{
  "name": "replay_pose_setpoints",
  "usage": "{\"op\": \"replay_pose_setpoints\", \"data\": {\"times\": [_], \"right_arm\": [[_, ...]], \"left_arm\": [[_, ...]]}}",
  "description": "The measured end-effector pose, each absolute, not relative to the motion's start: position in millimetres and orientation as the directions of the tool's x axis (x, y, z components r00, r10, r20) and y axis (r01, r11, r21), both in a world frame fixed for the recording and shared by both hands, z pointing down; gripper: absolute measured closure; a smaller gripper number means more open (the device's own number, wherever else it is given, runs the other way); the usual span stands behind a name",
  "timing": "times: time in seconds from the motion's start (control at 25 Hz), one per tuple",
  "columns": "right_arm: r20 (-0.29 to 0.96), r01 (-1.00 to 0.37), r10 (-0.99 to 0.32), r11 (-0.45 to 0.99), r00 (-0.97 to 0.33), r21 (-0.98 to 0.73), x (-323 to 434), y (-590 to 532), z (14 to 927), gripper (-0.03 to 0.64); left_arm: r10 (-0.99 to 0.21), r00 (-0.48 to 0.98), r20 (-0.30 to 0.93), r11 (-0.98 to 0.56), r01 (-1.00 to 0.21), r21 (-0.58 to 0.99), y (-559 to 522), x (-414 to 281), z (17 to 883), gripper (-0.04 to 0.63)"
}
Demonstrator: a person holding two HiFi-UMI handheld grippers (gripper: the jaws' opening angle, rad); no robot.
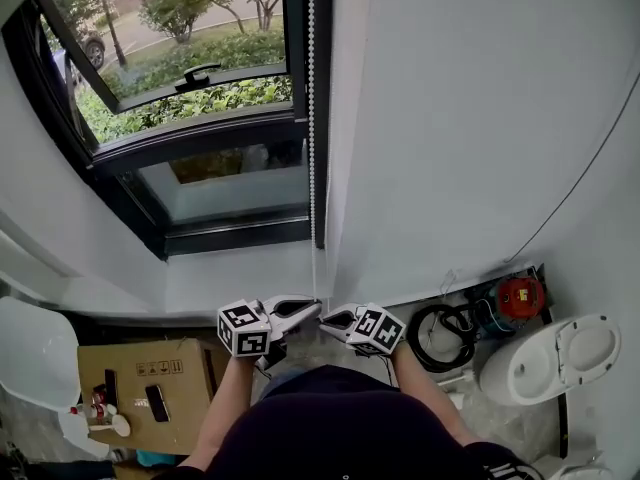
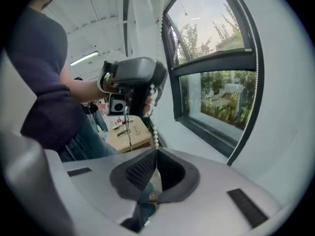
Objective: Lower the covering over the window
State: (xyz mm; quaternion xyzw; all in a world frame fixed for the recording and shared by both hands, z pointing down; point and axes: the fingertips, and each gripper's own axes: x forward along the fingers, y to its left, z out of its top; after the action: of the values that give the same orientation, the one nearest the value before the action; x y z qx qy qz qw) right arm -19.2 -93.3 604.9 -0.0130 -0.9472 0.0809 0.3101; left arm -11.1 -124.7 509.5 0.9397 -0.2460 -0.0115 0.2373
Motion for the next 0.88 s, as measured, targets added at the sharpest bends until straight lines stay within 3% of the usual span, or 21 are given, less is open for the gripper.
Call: {"op": "replay_pose_setpoints", "data": {"times": [0.32,0.76,0.88], "right_arm": [[0.711,0.007,0.008,1.0,-0.703,-0.005,5.2,-105.1,616.2,0.603],[0.341,-0.068,-0.045,0.996,-0.939,-0.057,4.0,-135.5,479.4,0.592],[0.251,-0.042,-0.026,0.998,-0.968,-0.056,-2.3,-130.1,449.4,0.515]], "left_arm": [[-0.484,0.867,0.118,-0.754,-0.482,0.446,-135.3,-17.0,513.1,0.584],[-0.488,0.87,0.067,-0.749,-0.458,0.478,-129.7,-10.9,512.9,0.583],[-0.483,0.871,0.084,-0.746,-0.46,0.482,-127.4,-9.6,518.5,0.584]]}}
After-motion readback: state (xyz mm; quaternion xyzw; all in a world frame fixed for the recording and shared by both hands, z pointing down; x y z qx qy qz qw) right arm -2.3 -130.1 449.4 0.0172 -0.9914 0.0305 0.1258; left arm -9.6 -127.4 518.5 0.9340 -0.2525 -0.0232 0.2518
